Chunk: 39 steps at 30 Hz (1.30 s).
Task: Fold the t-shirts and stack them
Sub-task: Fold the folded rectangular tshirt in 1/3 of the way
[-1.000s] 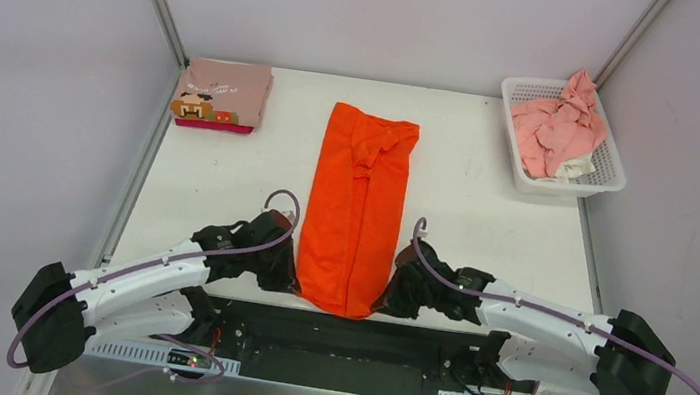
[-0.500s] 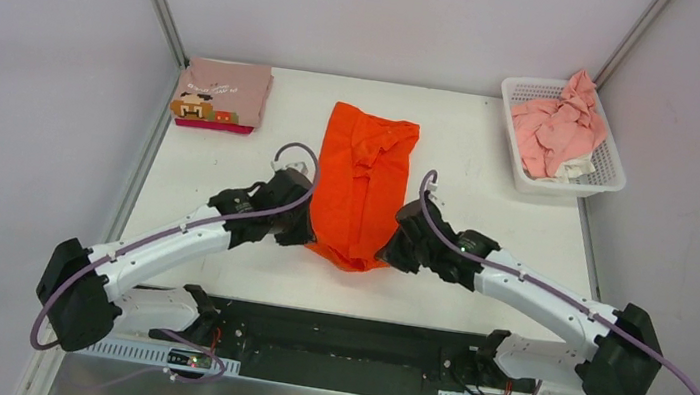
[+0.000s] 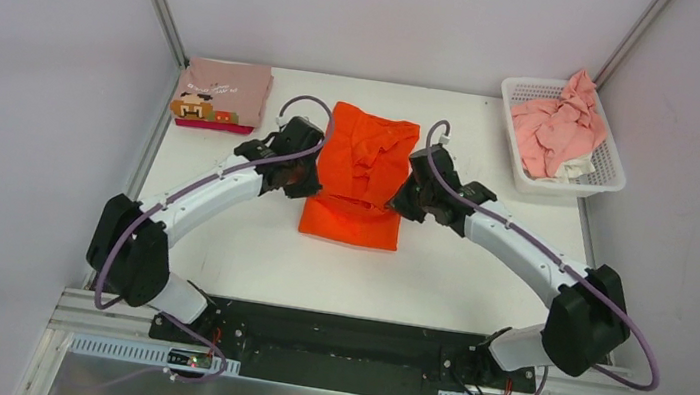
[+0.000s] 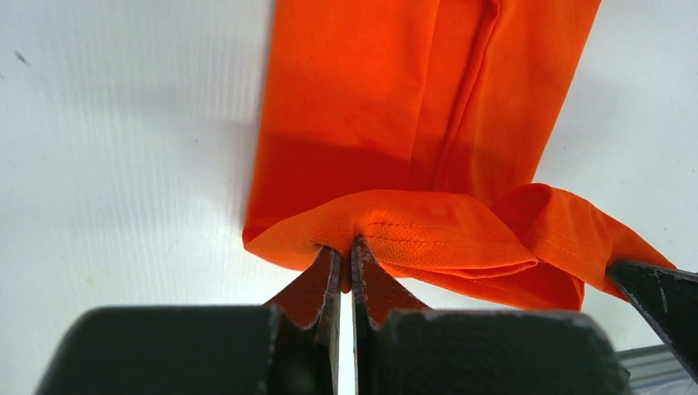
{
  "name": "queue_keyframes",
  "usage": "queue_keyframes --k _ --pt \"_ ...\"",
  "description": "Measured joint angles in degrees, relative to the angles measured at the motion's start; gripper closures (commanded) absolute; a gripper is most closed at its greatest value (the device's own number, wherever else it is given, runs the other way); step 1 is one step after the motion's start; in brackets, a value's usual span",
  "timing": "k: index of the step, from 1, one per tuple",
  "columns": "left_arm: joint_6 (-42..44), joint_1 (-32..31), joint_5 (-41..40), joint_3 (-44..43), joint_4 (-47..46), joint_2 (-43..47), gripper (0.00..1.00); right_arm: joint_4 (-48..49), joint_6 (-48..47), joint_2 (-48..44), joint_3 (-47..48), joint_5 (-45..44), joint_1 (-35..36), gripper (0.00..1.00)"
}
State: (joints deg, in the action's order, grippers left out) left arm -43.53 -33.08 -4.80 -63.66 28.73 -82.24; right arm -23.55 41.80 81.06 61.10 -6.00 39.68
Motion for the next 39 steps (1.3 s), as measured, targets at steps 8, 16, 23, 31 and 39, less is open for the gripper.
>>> queue_keyframes --k 8,16,23,31,39 --pt "3.5 3.7 1.7 -8.5 -0.2 -9.6 1.00 1.5 -2.4 6.7 4.3 2.8 -4.6 1.00" --pt "5.9 5.5 4.1 -13.8 -0.4 -16.5 1.00 2.8 -4.1 11.1 7.5 4.8 -7.9 1.00" --pt "7.0 7.4 6.1 -16.3 -0.4 -21.1 1.00 5.6 -4.9 16.0 9.1 8.3 -10.2 1.00" --pt "7.4 9.2 8.9 -19.1 -0.6 -26.5 1.00 7.3 -5.0 21.4 10.4 9.8 -11.4 1.00" --pt "8.6 9.9 11.8 -20.4 -0.8 -29.5 0.95 7.8 -4.9 22.5 10.4 8.5 -12.0 0.98"
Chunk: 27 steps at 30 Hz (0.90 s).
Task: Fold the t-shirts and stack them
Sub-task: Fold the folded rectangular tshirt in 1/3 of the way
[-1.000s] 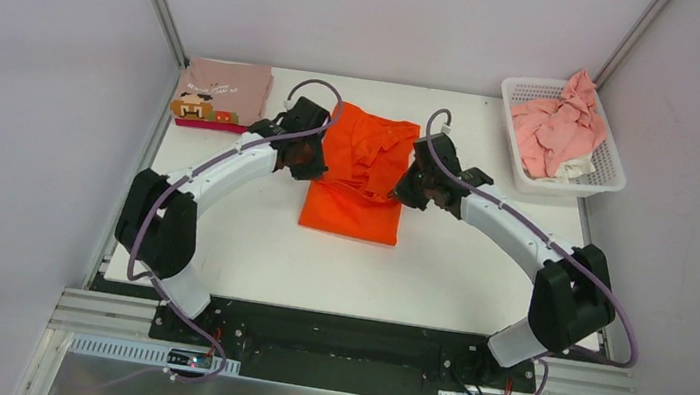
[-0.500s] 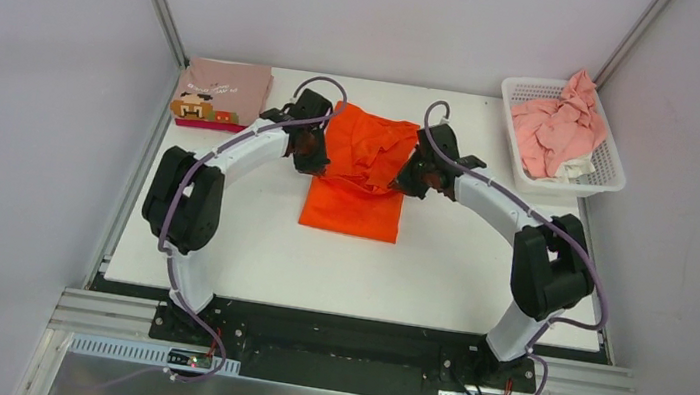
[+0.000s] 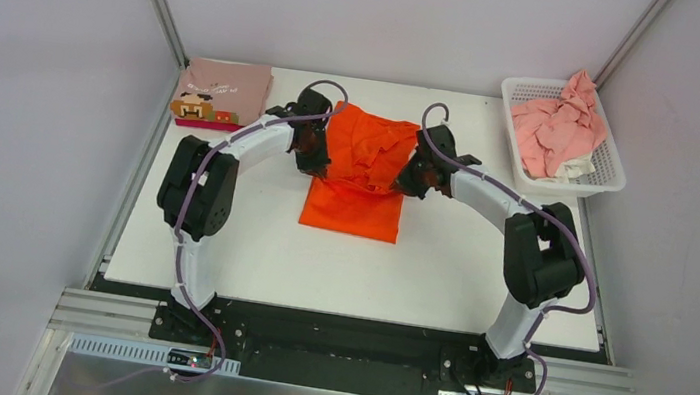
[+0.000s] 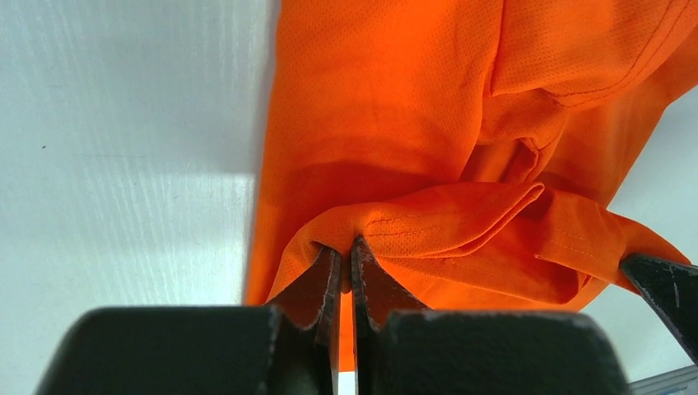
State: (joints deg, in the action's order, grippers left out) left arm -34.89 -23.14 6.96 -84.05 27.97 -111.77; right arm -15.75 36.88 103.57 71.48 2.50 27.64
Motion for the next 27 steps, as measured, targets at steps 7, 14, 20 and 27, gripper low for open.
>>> queue_keyframes --k 7,14,20,27 --pt "1.2 0.4 1.8 -0.4 -0.3 -0.5 0.24 0.0 0.3 0.0 0.1 -0.3 -0.4 0.21" --pt "1.2 0.7 1.7 1.2 -0.5 3.1 0.01 -1.0 0.5 -1.3 1.2 -0.8 -0.7 0.00" --pt "1.0 0.7 -0.2 8.4 -0.8 16.1 0.01 -1.5 0.4 -10.1 -2.5 -1.0 1.3 0.00" --pt "-0.7 0.7 -2.1 18.9 -1.1 27.2 0.01 -1.1 0.9 -19.0 -10.7 1.3 5.0 0.00"
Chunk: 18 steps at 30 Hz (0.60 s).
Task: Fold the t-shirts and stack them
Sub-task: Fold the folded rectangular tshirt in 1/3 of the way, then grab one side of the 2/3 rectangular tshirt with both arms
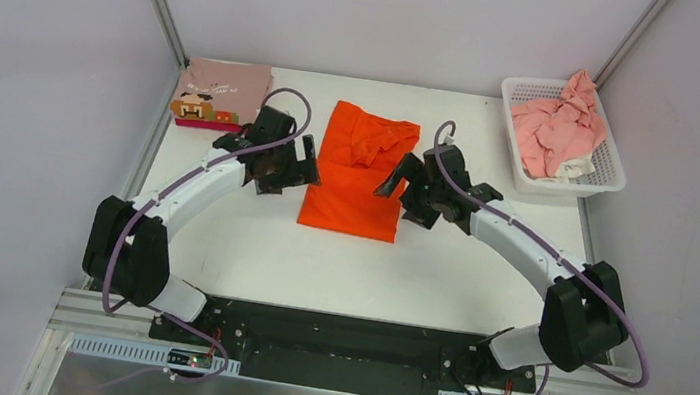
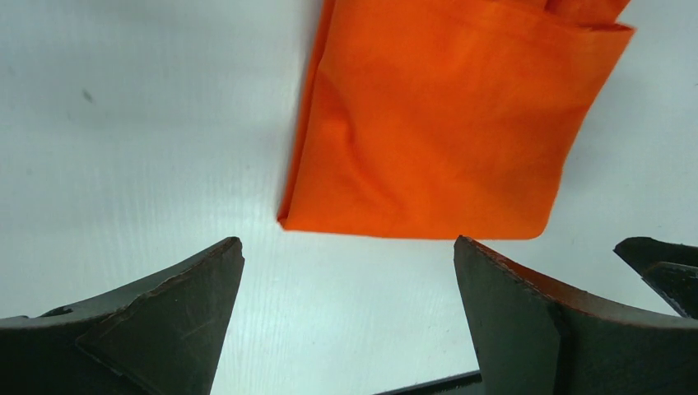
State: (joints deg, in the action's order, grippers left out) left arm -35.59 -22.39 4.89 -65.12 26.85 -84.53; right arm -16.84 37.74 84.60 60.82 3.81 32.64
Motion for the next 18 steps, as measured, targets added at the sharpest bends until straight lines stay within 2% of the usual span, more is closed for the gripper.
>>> queue_keyframes --k 7,13,16,18 --pt "-2.9 0.0 -0.7 10.8 0.1 3.8 0.04 0.4 3.0 -4.6 -10.9 1.7 0.6 0.01" --pt "-4.7 0.0 -0.7 13.3 -1.3 1.5 0.27 1.8 5.7 -4.9 -15.7 3.1 0.6 0.01" --pt "-5.1 0.0 0.2 13.3 -3.1 -2.4 0.34 3.4 6.5 -3.6 -15.7 3.0 0.6 0.02" --pt "-5.3 0.0 0.9 13.3 -3.9 -4.8 0.36 4.2 6.9 -2.6 -15.7 2.7 0.6 0.03"
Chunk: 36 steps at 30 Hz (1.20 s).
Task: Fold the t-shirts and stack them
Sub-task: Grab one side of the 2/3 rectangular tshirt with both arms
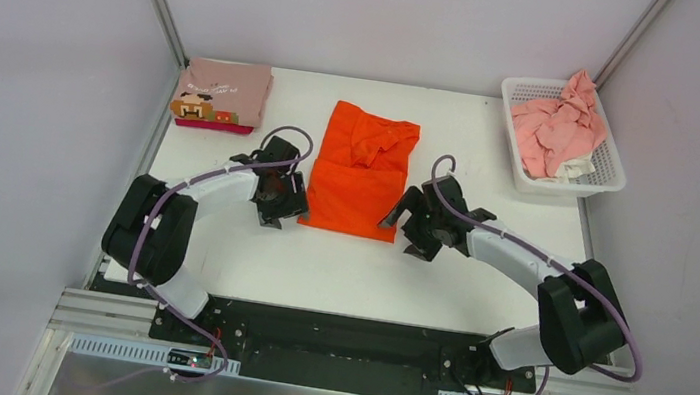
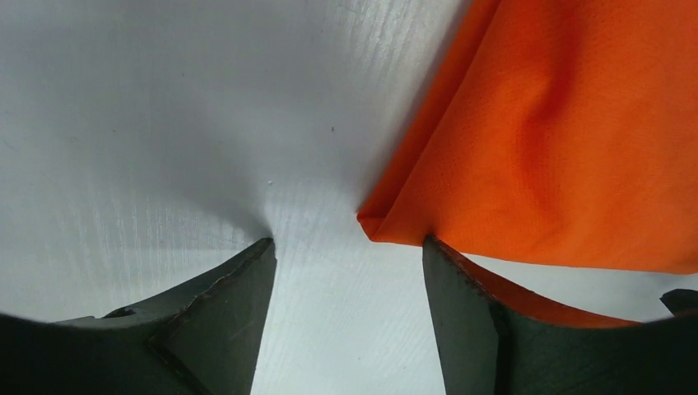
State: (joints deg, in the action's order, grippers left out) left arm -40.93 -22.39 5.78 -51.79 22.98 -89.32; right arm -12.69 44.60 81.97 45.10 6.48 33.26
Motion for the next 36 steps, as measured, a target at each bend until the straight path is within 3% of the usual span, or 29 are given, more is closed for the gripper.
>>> queue_keyframes --k 2,5,11,12,29,36 --pt "0.0 0.0 0.3 0.0 -0.3 -1.6 0.39 0.3 0.3 0.8 0.0 -0.3 0.0 0.05" --pt "-0.2 0.0 1.3 -0.1 -1.5 -2.1 0.51 0.7 0.8 1.8 0.0 -0.8 0.0 0.09" --pt "-0.8 0.3 4.7 -0.1 -4.2 -4.2 0.97 2.0 1.8 2.5 -1.3 -1.4 0.0 0.16" --pt "-1.0 0.3 5.2 0.0 -4.7 -4.4 1.00 2.3 1.9 2.5 -1.7 -1.4 0.0 0.18" --pt "-2.0 0.4 7.2 1.7 -8.2 -4.3 1.00 6.4 3.4 4.7 -2.8 -1.6 0.0 0.52" --pt "-2.0 0.3 7.1 1.9 -8.6 -4.1 1.00 8.4 3.2 7.2 -2.6 -2.3 0.0 0.96"
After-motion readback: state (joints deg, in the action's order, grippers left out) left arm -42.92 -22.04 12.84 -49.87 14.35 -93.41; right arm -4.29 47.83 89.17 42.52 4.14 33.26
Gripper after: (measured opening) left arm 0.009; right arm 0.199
